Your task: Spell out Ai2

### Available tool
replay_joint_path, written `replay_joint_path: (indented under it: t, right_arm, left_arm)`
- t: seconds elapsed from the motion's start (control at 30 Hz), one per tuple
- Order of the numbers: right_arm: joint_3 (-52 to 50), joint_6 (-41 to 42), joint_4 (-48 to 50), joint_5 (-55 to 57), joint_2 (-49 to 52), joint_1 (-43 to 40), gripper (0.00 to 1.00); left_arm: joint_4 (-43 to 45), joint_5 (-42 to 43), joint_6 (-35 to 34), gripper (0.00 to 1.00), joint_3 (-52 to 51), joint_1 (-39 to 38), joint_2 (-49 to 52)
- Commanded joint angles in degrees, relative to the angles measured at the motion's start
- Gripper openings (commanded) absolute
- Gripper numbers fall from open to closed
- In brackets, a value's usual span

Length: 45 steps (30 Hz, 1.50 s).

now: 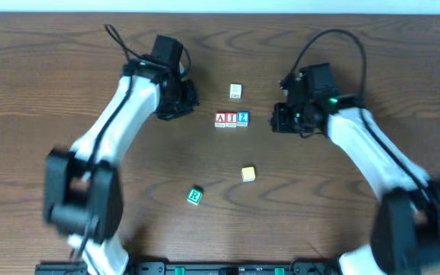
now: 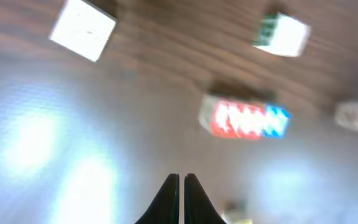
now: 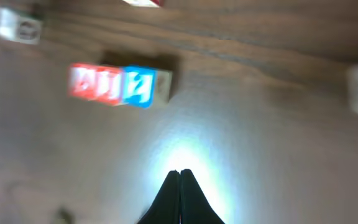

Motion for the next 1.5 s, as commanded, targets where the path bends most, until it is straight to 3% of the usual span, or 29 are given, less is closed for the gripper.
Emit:
replay_joint_path:
  t: [0.0,0.23,0.4,0.53,0.57,0.6,0.63,0.67,0.7,1.47]
  right_arm:
    - [0.98,-1.44,-5.60,3.54,-11.02,1.84,0.01]
    - [0.98,2.23,-22.29,10.47,-37.00,8.07,0.01]
    - [0.96,7.02,-31.58,14.40,-56.28,13.57,0.02]
    - [0.96,7.21,-35.91,14.80,-66.10,13.94,0.02]
    - [0.96,7.21,-36.26,14.78,-68.17,13.94,0.18]
    - [0.96,7.23,-36.33,14.78,-69.61,13.94,0.40]
    - [0.96,7.23,-36.35,14.75,-70.64,13.94,0.67]
    - [0.96,7.23,-36.35,14.71,-71.71,13.97,0.99]
    - [0.96,7.23,-36.46,14.73,-72.22,13.94,0.99]
    - [0.96,7.21,-46.36,14.75,-72.87,13.97,0.99]
  left_arm:
    - [-4.07,-7.06,3.28,0.06,0.04,-2.73,-10.49]
    - [-12.07,-17.84,3.06,0.06,-2.93,-14.75,-33.62]
    - [-12.26,-24.65,-3.37,0.06,-16.06,-25.07,-52.15]
    - [-11.19,-25.09,-4.48,0.06,-24.33,-27.12,-62.27]
    - [-10.69,-24.87,-4.50,0.06,-25.57,-27.12,-64.41]
    - [-10.54,-24.90,-4.50,0.13,-26.01,-27.12,-65.75]
    - [-10.56,-24.90,-4.50,0.29,-26.01,-27.12,-66.58]
    - [-10.49,-24.92,-4.52,0.55,-25.99,-27.12,-67.36]
    - [-10.49,-24.98,-4.50,0.96,-25.99,-27.12,-67.71]
    - [-11.10,-23.43,-4.46,0.95,-26.01,-27.17,-67.78]
